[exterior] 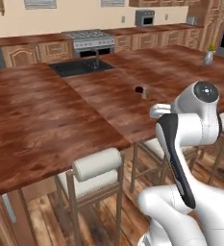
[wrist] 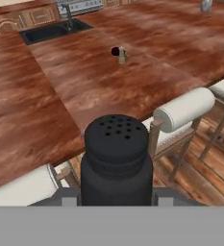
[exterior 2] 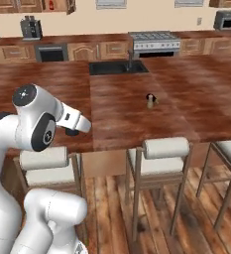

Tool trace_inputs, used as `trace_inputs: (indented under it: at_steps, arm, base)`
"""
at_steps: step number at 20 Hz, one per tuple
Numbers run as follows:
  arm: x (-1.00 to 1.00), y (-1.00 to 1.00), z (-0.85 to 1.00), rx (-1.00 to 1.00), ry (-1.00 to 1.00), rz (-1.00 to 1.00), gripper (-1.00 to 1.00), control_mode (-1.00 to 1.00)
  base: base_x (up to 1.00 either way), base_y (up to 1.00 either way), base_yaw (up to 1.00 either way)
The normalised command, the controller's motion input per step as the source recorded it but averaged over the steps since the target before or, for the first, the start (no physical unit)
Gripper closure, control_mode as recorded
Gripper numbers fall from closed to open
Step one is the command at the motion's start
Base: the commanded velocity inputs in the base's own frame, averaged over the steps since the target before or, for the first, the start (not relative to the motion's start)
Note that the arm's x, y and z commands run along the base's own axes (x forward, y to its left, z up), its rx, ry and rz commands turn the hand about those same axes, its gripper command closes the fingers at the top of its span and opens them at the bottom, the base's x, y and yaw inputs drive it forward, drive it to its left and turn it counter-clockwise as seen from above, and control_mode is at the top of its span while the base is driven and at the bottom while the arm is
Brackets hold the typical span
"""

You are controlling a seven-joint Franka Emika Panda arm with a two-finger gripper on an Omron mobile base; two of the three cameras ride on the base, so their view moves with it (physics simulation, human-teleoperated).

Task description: Move the ketchup and shaker from the cabinet to the dining counter.

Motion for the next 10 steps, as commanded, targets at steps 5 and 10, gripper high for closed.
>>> trace_inputs:
  at_steps: [5,10]
  arm:
    - [0.0,0.0,0.0,0.0,0.0,0.0,1.0,1.0]
    - [0.0,0.0,0.0,0.0,0.0,0.0,1.0,1.0]
  base:
    - [0.42,-0.22,0.48]
    - [0.19,-0.42,0.33]
